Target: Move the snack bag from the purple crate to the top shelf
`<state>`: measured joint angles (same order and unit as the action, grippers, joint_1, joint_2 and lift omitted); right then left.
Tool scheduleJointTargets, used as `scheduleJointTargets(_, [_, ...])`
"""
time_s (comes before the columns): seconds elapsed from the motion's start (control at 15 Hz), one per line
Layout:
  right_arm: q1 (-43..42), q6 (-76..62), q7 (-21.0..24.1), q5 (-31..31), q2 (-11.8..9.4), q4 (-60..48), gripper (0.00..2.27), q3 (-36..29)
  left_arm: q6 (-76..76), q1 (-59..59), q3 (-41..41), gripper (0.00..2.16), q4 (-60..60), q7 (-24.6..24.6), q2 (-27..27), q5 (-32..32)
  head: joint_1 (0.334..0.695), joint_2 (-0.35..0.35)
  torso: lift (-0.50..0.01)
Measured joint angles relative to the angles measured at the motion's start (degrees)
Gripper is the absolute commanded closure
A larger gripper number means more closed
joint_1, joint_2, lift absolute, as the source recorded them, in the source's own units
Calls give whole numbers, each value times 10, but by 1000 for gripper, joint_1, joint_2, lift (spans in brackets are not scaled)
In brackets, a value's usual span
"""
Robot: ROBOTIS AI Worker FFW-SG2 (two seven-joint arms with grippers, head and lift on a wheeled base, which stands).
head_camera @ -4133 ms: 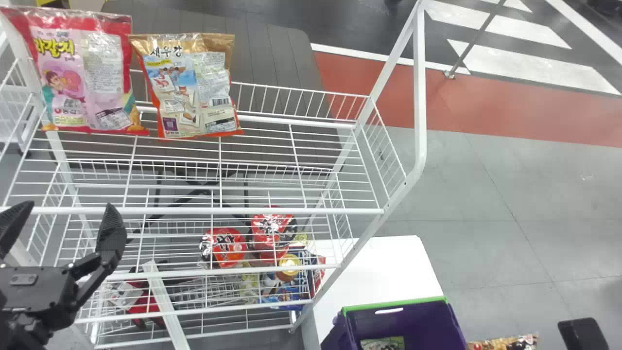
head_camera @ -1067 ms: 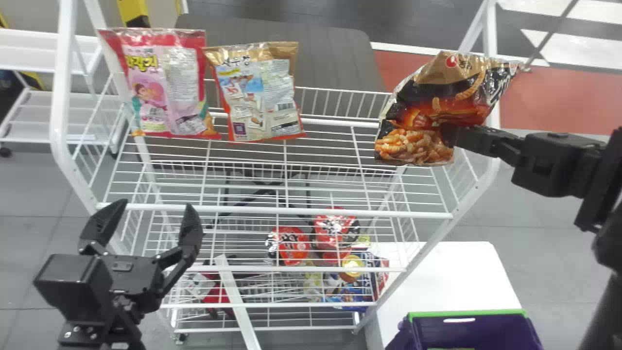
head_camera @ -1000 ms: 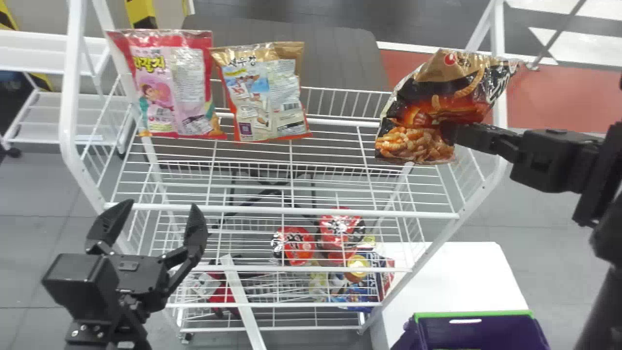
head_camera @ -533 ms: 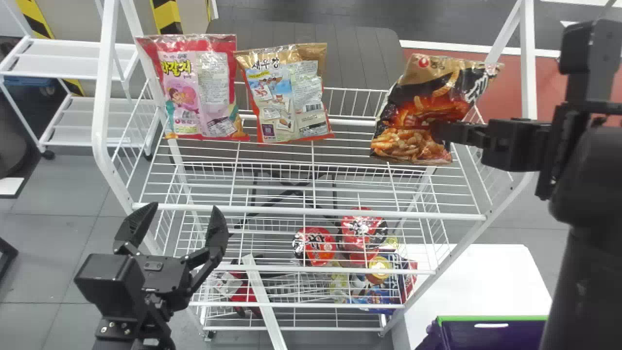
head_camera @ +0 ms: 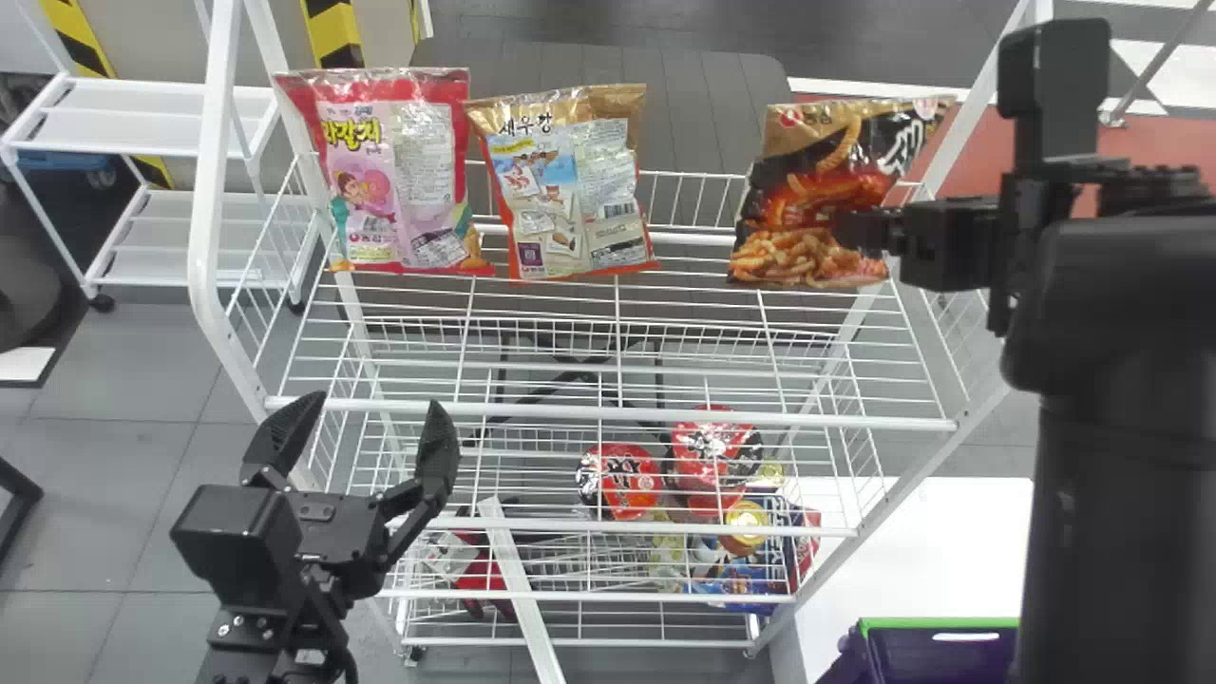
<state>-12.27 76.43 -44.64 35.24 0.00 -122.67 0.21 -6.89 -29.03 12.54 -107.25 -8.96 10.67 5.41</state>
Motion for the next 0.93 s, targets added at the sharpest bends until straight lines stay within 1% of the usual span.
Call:
scheduleJointTargets(0.33, [-8, -99, 65, -37, 0, 70, 1652, 13, 0, 4, 1, 103, 4, 0, 5, 5, 695, -63, 0])
scheduleJointTargets(0.6, [-1, -136, 82, -54, 0, 97, 1652, 12, -1, 5, 2, 103, 2, 0, 7, 6, 695, -56, 0])
scheduleJointTargets(0.93, [40, -218, 164, -101, 0, 131, 1652, 15, 0, 12, 4, 103, 7, 0, 9, 11, 695, -53, 0])
